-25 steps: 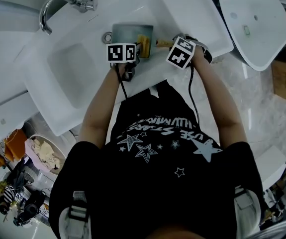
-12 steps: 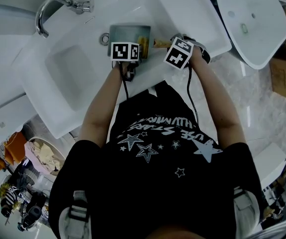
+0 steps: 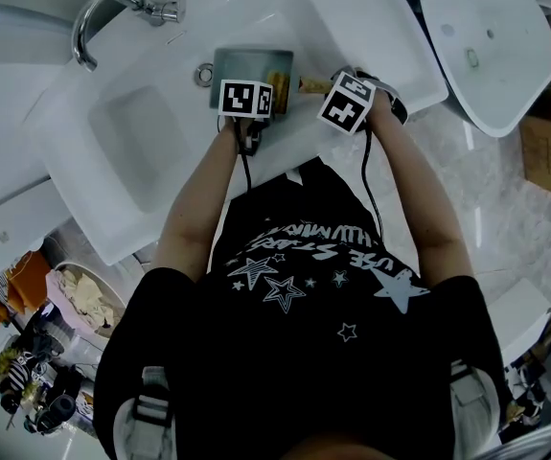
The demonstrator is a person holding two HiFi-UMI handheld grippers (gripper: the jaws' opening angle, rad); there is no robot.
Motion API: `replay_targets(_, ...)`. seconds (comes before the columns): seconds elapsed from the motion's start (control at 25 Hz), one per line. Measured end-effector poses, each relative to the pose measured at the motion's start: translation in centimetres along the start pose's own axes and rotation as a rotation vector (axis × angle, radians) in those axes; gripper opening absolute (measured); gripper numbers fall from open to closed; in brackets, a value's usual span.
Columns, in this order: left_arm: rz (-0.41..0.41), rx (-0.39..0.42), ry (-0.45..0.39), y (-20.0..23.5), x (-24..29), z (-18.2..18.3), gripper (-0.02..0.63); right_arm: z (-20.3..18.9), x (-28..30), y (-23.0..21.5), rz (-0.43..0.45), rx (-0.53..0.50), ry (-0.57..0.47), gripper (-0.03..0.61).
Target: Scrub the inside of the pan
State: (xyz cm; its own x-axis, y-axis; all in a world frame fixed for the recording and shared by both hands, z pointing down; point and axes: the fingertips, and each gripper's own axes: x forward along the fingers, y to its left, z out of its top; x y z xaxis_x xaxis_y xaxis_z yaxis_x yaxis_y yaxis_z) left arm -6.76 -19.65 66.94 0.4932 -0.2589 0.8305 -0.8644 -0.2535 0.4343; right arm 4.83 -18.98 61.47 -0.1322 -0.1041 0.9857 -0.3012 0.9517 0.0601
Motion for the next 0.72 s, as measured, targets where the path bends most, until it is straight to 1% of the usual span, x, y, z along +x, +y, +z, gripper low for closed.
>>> replay_targets(0.28, 0.047, 0.014, 0.001, 1.7, -0.6, -0.2, 0.051, 0.1, -0.1, 0.1, -0.004, 0.001, 0.001, 0.152)
replay_targets(0.44, 0.074, 0.005, 0.002, 3.3, -1.0, -0.5, 0.051, 0.0, -0.1, 0.1, -0.005, 0.003, 0.004, 0.152)
replay_targets(0.72, 0.124, 0.021, 0.012, 5.7, -1.7, -0.7, 0.051, 0.1, 0.0, 0.1, -0.007, 0.006, 0.006, 0.153)
